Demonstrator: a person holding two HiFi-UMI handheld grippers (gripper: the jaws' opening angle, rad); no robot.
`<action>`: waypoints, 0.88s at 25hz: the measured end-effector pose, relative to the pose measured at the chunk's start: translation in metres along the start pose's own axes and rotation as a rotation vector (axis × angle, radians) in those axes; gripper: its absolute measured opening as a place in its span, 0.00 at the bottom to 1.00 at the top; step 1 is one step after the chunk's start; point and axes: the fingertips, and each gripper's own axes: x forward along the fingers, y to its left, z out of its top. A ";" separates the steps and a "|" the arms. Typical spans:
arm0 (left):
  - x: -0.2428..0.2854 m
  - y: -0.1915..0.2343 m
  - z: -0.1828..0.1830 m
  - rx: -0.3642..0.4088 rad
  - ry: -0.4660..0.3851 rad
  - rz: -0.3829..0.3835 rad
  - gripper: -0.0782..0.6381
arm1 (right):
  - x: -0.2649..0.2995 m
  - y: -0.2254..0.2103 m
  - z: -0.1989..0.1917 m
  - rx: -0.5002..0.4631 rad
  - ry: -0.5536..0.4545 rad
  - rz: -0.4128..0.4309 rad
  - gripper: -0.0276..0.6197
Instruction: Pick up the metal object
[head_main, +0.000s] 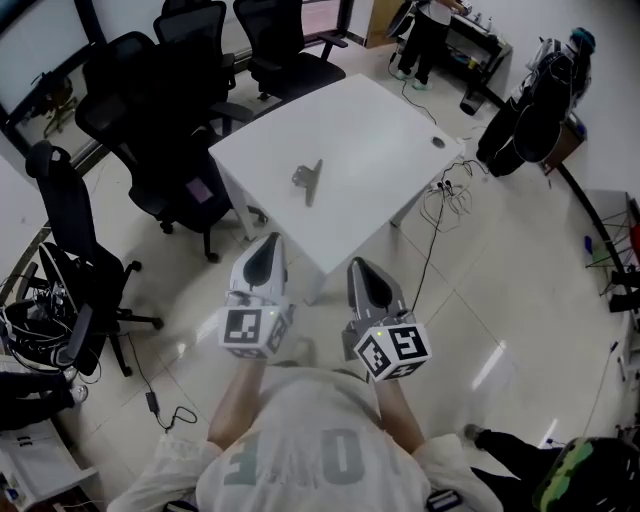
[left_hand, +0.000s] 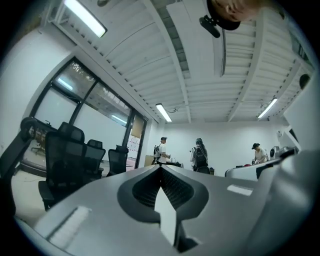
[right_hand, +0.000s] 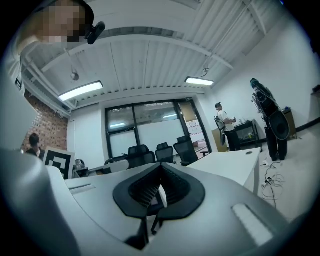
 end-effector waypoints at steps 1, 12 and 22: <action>0.013 0.004 0.002 -0.004 -0.001 -0.001 0.11 | 0.012 -0.008 0.001 0.010 0.005 -0.013 0.06; 0.102 0.012 0.000 -0.045 0.015 0.005 0.11 | 0.084 -0.064 0.023 0.065 0.027 -0.024 0.06; 0.145 0.024 -0.024 -0.046 0.083 0.040 0.11 | 0.117 -0.078 0.020 0.067 0.064 0.031 0.06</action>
